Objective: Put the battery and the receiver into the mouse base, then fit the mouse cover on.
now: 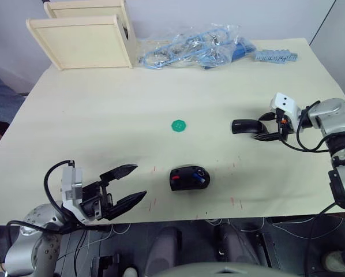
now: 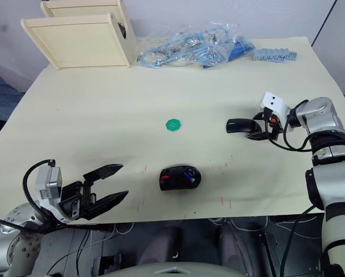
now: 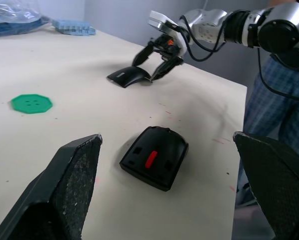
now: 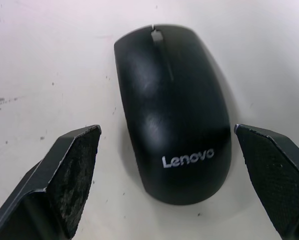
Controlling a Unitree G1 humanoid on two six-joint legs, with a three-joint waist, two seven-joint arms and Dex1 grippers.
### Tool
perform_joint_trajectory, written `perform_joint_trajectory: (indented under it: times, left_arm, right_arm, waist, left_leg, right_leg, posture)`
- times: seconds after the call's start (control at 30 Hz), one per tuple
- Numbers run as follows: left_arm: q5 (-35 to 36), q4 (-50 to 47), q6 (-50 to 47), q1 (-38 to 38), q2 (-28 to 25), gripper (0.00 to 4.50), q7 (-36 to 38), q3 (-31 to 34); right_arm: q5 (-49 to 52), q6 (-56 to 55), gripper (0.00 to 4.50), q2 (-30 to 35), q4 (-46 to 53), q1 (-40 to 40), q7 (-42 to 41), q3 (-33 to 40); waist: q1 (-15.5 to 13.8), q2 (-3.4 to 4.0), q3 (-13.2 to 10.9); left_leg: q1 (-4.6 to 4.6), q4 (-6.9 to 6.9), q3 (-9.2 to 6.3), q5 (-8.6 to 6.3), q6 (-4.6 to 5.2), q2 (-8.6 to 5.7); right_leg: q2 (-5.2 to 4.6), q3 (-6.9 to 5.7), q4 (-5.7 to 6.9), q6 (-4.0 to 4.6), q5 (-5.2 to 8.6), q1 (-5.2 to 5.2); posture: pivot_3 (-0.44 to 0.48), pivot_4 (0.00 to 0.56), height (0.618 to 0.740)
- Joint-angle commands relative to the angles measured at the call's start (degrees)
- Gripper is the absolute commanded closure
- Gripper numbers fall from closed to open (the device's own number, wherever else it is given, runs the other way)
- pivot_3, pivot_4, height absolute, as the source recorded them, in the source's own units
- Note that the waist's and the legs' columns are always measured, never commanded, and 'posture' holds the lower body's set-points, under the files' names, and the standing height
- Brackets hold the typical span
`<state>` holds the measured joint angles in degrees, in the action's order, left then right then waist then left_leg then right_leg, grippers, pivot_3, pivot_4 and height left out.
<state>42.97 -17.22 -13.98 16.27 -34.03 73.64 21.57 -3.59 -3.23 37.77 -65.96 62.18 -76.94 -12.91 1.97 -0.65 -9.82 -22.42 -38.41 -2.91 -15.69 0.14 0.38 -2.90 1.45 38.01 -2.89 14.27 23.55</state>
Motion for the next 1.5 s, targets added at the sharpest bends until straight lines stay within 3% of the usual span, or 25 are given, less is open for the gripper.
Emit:
perform_joint_trajectory:
  times: [0.03,0.73,0.8,1.5]
  left_arm:
    - [0.57,-0.36,1.29,0.61,-0.51,0.01,0.87,0.45]
    - [0.13,3.17,4.46,1.17,-0.94,0.01,2.84,1.27]
    - [0.09,3.35,4.63,1.26,-1.01,0.0,3.02,1.35]
    - [0.31,3.2,5.08,2.1,-1.47,0.0,3.1,1.45]
  right_arm:
    - [-0.75,-1.66,0.0,0.3,-1.72,2.61,0.64,1.57]
    - [-2.15,-1.71,0.0,-1.39,-5.4,3.75,1.29,4.39]
    - [-2.09,-1.43,0.5,-1.49,-5.39,3.76,0.96,4.55]
    - [-2.74,-1.76,0.5,-2.21,-5.58,3.02,1.85,4.28]
  waist:
    - [0.21,0.0,0.0]
    - [0.39,0.05,-0.03]
    - [0.39,0.05,-0.03]
    - [0.41,0.06,-0.04]
  left_leg:
    - [0.0,0.0,0.0,0.0,0.0,0.0]
    - [0.01,0.01,0.0,0.0,0.0,0.0]
    - [0.01,0.01,0.0,0.0,0.0,0.0]
    - [0.02,0.01,0.0,0.0,0.0,0.0]
  right_leg:
    - [0.0,0.0,0.0,0.0,0.0,0.0]
    - [0.0,0.01,0.02,0.01,0.0,0.01]
    - [0.0,0.01,0.02,0.01,0.0,0.01]
    - [-0.01,0.02,0.02,0.01,0.0,0.01]
  posture:
    - [0.0,0.15,0.74]
    - [0.0,0.15,0.74]
    - [0.0,0.15,0.74]
    - [0.0,0.15,0.74]
